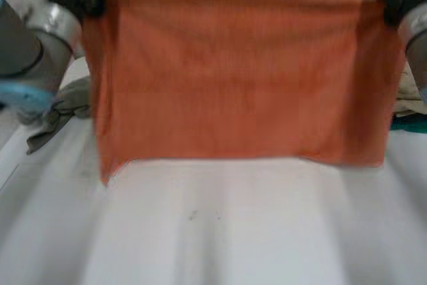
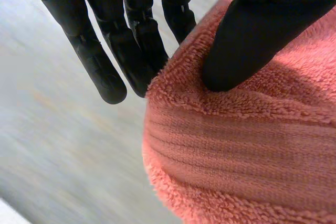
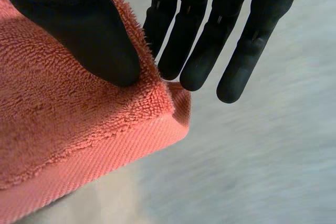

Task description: Fold the laundry.

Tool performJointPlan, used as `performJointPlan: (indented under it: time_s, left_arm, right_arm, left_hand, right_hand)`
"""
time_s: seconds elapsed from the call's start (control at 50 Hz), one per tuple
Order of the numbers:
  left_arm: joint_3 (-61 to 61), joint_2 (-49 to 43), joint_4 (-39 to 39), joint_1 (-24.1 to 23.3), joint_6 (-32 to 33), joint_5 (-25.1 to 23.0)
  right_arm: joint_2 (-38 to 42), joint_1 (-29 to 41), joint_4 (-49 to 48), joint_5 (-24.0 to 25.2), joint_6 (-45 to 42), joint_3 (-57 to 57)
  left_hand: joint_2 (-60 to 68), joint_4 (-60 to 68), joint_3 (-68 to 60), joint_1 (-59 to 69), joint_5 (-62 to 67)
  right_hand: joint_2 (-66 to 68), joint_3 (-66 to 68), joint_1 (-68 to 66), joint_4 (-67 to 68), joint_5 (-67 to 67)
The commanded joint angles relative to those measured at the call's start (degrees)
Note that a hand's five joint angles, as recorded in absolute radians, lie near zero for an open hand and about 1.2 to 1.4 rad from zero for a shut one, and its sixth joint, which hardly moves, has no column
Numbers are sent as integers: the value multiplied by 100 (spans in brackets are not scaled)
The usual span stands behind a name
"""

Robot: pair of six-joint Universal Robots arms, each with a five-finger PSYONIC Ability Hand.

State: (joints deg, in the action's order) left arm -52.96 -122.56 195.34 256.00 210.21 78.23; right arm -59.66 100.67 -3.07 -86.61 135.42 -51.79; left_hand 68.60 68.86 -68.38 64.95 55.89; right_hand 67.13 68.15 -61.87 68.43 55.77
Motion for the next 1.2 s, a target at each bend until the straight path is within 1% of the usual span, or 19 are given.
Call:
performJointPlan:
  time_s: [0.02,0.06,0.14,0.24,0.32,0.38,0.48,0.62,0.7,0.74,0.78,0.8,0.86,0.88,0.96,1.0,1.08,1.16,1.2]
  left_arm:
    - [524,82,2268,-16,-49,456]
    - [401,118,2386,-7,-85,457]
    - [-55,171,2220,-7,-129,439]
    - [-1135,294,2114,-24,-155,290]
    - [-2015,355,2140,-42,-138,105]
    - [-2621,303,2140,-86,-94,70]
    - [-3228,31,2131,-174,-59,70]
    - [-4089,39,1693,-182,345,87]
    - [-4757,846,876,-156,1030,131]
    - [-5135,1391,200,-182,1382,149]
    - [-5373,1760,-354,-191,1567,158]
    - [-5583,2101,-922,-165,1707,193]
    - [-5874,2560,-1865,-112,1813,254]
    - [-5988,2744,-2477,-77,1831,272]
    - [-6007,2948,-3404,-16,1831,246]
    - [-5910,2957,-3354,-33,1822,246]
    - [-5568,2852,-2801,-68,1796,219]
    - [-5120,2396,-1940,-112,1761,245]
    - [-4760,2000,-1448,-243,1752,272]
  right_arm:
    - [-204,75,-2749,-348,239,-33]
    - [-222,75,-2804,-348,256,-95]
    - [-230,93,-2770,-322,309,-349]
    - [-222,128,-2699,-287,353,-1043]
    - [-152,128,-2638,-50,353,-1632]
    - [146,102,-2515,126,397,-1940]
    - [858,76,-2059,127,406,-2099]
    - [895,49,-1110,153,292,-2502]
    - [422,40,-363,153,125,-3029]
    - [-385,23,173,153,-68,-3530]
    - [-852,-47,507,162,-235,-3820]
    - [-1316,-195,848,162,-488,-4109]
    - [-1855,-460,1342,197,-1060,-4532]
    - [-2126,-617,1648,214,-1506,-4803]
    - [-2401,-943,2160,214,-2448,-5200]
    - [-2401,-997,2170,241,-2573,-5210]
    - [-2305,-979,1749,250,-2162,-5044]
    - [-1682,-909,976,241,-1494,-4719]
    - [-1339,-795,572,223,-1203,-4560]
  left_hand:
    - [1140,1114,-1162,1505,1411]
    - [1140,1114,-1162,1505,1411]
    - [1140,1114,-1162,1505,1411]
    - [1140,1114,-1162,1505,1411]
    - [1140,1114,-1162,1505,1411]
    - [1140,1114,-1162,1505,1411]
    - [1140,1114,-1162,1505,1411]
    - [1140,1114,-1162,1505,1411]
    - [1140,1114,-1162,1505,1411]
    - [1140,1114,-1162,1505,1411]
    - [1140,1114,-1162,1505,1411]
    - [1140,1114,-1162,1505,1411]
    - [1140,1114,-1162,1505,1411]
    - [1140,1114,-1162,1505,1411]
    - [1140,1114,-1162,1505,1411]
    - [1140,1114,-1162,1505,1411]
    - [1140,1114,-1162,1505,1411]
    - [1140,1114,-1162,1505,1411]
    - [1140,1114,-1162,1505,1411]
  right_hand:
    - [1287,1185,-1813,1157,1423]
    - [1287,1185,-1813,1157,1423]
    - [1287,1185,-1813,1157,1423]
    - [1287,1185,-1813,1157,1423]
    - [1287,1185,-1813,1157,1423]
    - [1287,1185,-1813,1157,1423]
    - [1287,1185,-1813,1157,1423]
    - [1287,1185,-1813,1157,1423]
    - [1287,1185,-1813,1157,1423]
    - [1287,1185,-1813,1157,1423]
    - [1287,1185,-1813,1157,1423]
    - [1287,1185,-1813,1157,1423]
    - [1287,1185,-1813,1157,1423]
    - [1287,1185,-1813,1157,1423]
    - [1287,1185,-1813,1157,1423]
    - [1287,1185,-1813,1157,1423]
    - [1287,1185,-1813,1157,1423]
    - [1287,1185,-1813,1157,1423]
    - [1287,1185,-1813,1157,1423]
